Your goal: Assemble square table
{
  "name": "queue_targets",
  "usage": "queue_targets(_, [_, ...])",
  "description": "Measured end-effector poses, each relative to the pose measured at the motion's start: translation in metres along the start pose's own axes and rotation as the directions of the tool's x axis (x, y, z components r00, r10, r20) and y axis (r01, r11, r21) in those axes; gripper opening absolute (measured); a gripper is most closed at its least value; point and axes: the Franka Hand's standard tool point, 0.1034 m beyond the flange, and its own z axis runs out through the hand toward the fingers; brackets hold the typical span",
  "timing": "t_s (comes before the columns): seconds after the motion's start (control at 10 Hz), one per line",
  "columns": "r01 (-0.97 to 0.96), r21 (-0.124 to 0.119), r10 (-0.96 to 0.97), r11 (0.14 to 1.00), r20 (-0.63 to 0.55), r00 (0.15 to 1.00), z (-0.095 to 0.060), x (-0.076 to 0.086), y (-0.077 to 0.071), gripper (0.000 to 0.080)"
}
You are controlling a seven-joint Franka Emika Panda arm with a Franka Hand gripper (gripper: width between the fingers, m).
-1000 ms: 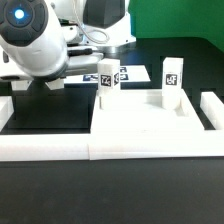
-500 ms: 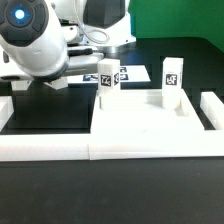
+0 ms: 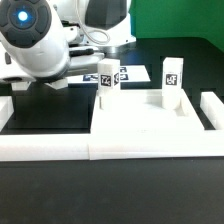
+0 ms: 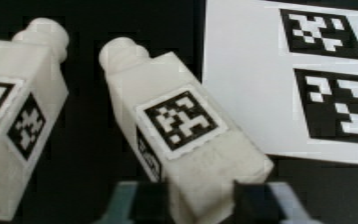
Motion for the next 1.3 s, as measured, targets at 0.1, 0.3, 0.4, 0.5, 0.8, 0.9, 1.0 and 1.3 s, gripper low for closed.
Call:
queue_targets(0.1, [0.002,0.0,-0.002,1.0,0.003,1.0,0.001,0.0,-0.001,0.0304])
queue_targets(0.3, [0.005,0.002,-0.005,1.0,0.007,1.0,0.012,0.0,-0.002,0.0517])
queue_targets(0.4, [0.006,0.003,-0.006,1.0,0.01,1.0,0.019,-0.001,-0.003,0.0608])
queue_targets(0.5, [0.008,0.007,-0.008,1.0,0.02,1.0,0.026,-0.003,-0.004,0.0639])
queue_targets(0.8, [0.022,0.013,-0.023,1.0,0.034,0.999,0.034,-0.006,-0.005,0.0648])
queue_targets(0.9, [0.022,0.013,-0.023,1.0,0.034,0.999,0.034,-0.006,-0.005,0.0648])
queue_targets(1.0, [0.023,0.013,-0.023,1.0,0.034,0.999,0.034,-0.006,-0.005,0.0648])
queue_targets(1.3, [0.023,0.013,-0.023,1.0,0.034,0.999,0.034,-0.006,-0.005,0.0427])
